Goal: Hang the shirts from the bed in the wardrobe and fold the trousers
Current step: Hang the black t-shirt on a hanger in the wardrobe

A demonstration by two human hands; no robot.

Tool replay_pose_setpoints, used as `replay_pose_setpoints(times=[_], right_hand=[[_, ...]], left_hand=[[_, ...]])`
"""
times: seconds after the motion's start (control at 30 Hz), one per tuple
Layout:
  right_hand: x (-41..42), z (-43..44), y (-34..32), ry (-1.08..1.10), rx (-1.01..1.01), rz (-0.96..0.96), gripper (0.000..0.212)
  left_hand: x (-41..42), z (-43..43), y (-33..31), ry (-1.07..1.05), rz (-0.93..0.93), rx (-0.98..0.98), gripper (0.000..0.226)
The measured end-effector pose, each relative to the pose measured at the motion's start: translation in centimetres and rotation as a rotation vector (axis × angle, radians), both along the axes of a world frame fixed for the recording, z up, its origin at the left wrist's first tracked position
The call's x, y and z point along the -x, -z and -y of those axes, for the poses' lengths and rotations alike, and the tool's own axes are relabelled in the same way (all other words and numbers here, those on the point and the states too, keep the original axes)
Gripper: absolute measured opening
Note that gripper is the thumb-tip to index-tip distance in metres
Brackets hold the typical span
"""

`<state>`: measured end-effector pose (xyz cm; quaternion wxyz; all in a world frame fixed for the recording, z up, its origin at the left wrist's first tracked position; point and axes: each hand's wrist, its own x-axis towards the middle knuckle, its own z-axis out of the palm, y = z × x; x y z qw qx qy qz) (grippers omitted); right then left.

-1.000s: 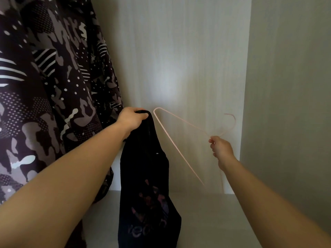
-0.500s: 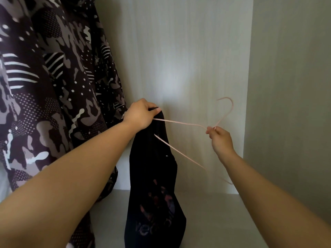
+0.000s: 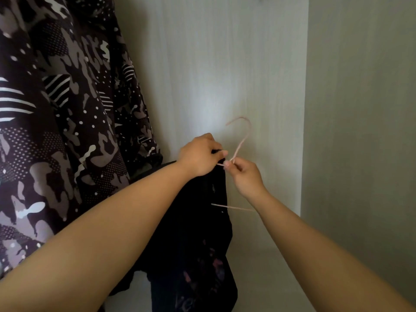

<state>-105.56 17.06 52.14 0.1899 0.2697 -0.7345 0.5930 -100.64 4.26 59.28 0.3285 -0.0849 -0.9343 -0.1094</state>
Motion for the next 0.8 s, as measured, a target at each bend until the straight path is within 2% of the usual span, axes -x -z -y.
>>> replay_pose_setpoints(times=[0.07, 0.13, 0.27, 0.33, 0.4, 0.53, 0.67, 0.73, 0.8], right_hand=[[-0.2, 0.7, -0.1, -0.03, -0.018, 0.005, 0.025], [-0.1, 0.4, 0.0, -0.02, 0.055, 0.036, 0.025], [0.7, -0.9, 0.1, 0.007, 0.157, 0.108, 0.021], [0.8, -1.0, 0.1, 0.007, 0.172, 0.132, 0.023], [0.7, -0.8, -0.1, 0.033, 0.178, 0.122, 0.028], [-0.1, 0.2, -0.8, 0.025, 0.095, 0.043, 0.021], [-0.5, 0.7, -1.7, 0.004, -0.004, -0.017, 0.024], [-0.5, 0.6, -1.4, 0.086, -0.069, -0.089, 0.023], [-0.8, 0.4, -0.4, 0.287, -0.169, -0.276, 0.025]], left_hand=[[0.1, -0.9, -0.2, 0.046, -0.045, -0.077, 0.024], [-0.2, -0.3, -0.6, 0.037, -0.025, -0.068, 0.029], [-1.2, 1.8, -0.9, -0.129, 0.178, 0.153, 0.048], [-1.3, 2.3, -0.8, -0.168, 0.171, 0.328, 0.043], [-1.4, 2.6, -0.5, -0.152, 0.141, 0.389, 0.034], [-1.4, 2.6, 0.0, -0.093, 0.095, 0.256, 0.031], [-1.2, 2.1, 0.8, -0.06, 0.053, 0.148, 0.027], [-1.3, 2.2, 1.0, -0.101, 0.011, 0.056, 0.027], [-1.4, 2.6, 1.2, -0.139, -0.04, -0.109, 0.027]])
